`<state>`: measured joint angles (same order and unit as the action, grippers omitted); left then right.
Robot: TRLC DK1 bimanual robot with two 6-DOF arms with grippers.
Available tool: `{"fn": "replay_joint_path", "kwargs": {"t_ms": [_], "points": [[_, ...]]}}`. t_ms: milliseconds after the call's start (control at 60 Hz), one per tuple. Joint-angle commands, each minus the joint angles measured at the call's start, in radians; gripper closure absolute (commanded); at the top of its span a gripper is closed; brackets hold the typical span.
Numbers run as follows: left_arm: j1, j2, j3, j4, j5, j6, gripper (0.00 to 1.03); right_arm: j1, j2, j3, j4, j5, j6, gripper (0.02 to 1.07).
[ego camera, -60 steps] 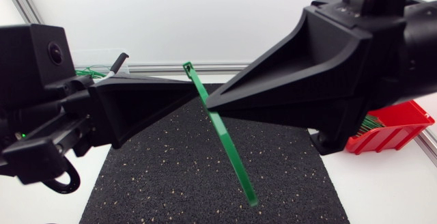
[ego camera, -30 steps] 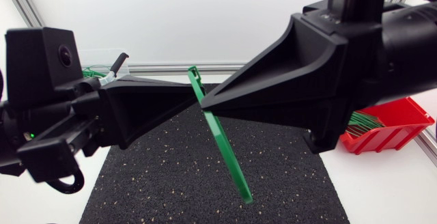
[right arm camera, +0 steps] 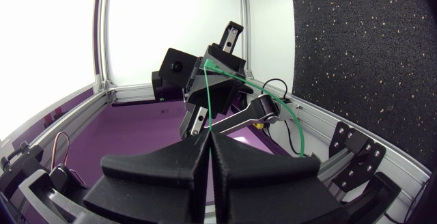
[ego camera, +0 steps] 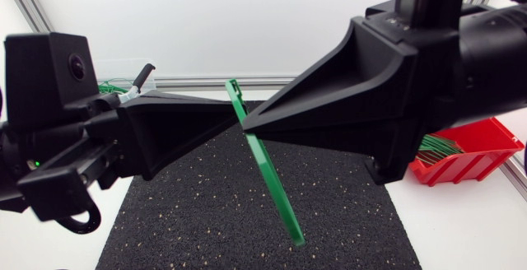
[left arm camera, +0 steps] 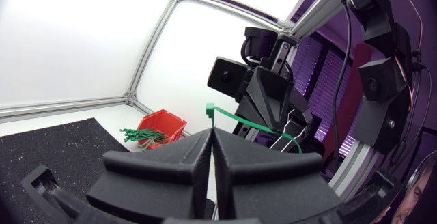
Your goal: Take a green cable tie from the red box, thread the tail through the head to close it, then place it in the transparent bin on the left.
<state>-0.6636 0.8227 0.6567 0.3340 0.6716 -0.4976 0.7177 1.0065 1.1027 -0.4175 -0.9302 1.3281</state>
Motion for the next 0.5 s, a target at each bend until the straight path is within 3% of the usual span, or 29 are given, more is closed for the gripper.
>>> {"fn": "replay_joint_path", "kwargs": {"t_ms": [0, 483], "points": [[-0.001, -0.016, 0.015, 0.013, -0.004, -0.006, 1.00, -0.004, -0.011, -0.024, 0.009, 0.007, 0.019, 1.01], [-0.001, -0.017, 0.015, 0.010, -0.006, -0.002, 1.00, -0.008, -0.028, -0.035, 0.009, 0.014, 0.017, 1.01]]}}
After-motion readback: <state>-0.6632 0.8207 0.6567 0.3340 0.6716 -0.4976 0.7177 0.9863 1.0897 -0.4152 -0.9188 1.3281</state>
